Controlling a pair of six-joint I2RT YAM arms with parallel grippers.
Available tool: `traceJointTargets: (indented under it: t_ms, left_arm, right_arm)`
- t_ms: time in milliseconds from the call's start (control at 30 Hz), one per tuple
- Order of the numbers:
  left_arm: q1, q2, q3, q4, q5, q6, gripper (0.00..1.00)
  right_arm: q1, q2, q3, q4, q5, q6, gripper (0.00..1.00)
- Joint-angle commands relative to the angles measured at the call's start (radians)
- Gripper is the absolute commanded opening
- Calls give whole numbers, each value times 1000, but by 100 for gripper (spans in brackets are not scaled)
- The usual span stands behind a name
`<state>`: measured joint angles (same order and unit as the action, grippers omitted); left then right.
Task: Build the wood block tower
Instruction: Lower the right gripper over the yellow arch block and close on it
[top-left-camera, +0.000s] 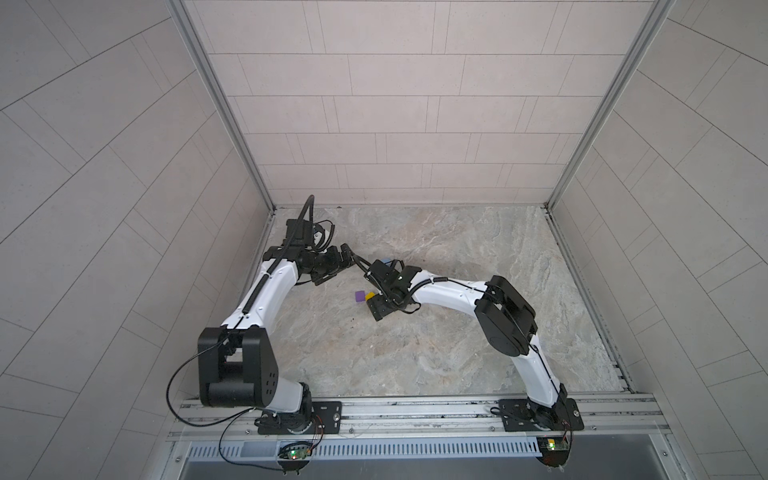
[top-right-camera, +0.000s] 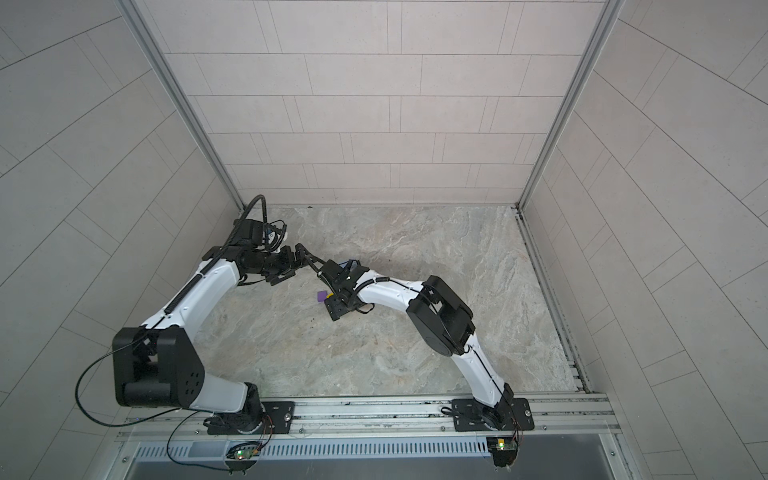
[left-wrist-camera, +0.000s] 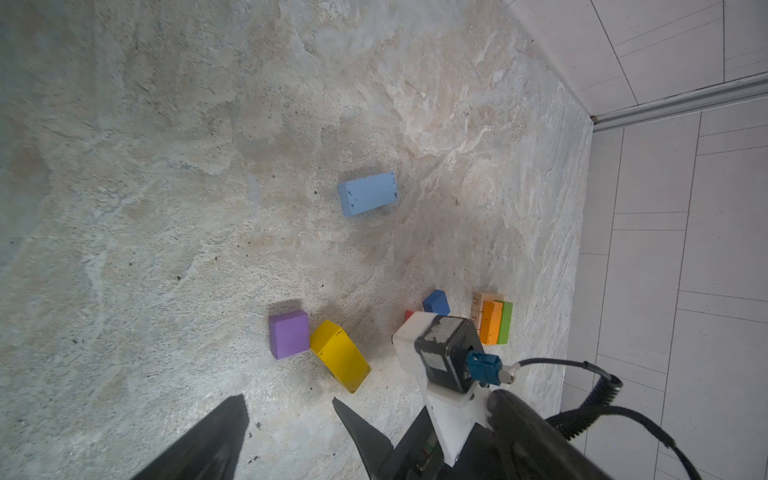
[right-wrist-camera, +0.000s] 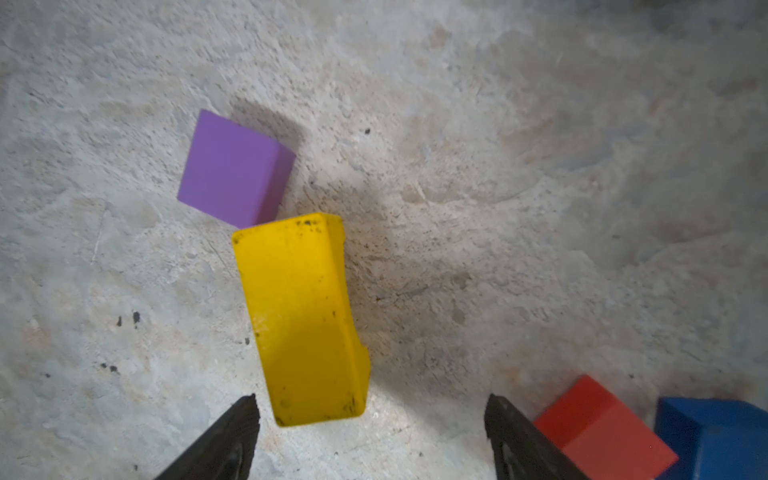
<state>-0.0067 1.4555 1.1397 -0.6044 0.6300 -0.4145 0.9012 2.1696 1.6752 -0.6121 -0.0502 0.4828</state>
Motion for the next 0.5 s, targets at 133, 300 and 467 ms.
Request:
traceJointTargets:
  t_ms: [133,300,467]
  left_arm:
    - [9,-23,-16,15,16,-8,99]
    - [9,-23,-17,17,16,-9,99]
    - [10,-22,-17,18,18,-10,99]
  right_arm:
    - [4,36,36,-53,57,30,86]
    - [0,47,44,-70,74,31,86]
    - [-12,47,44,-77,85,43,86]
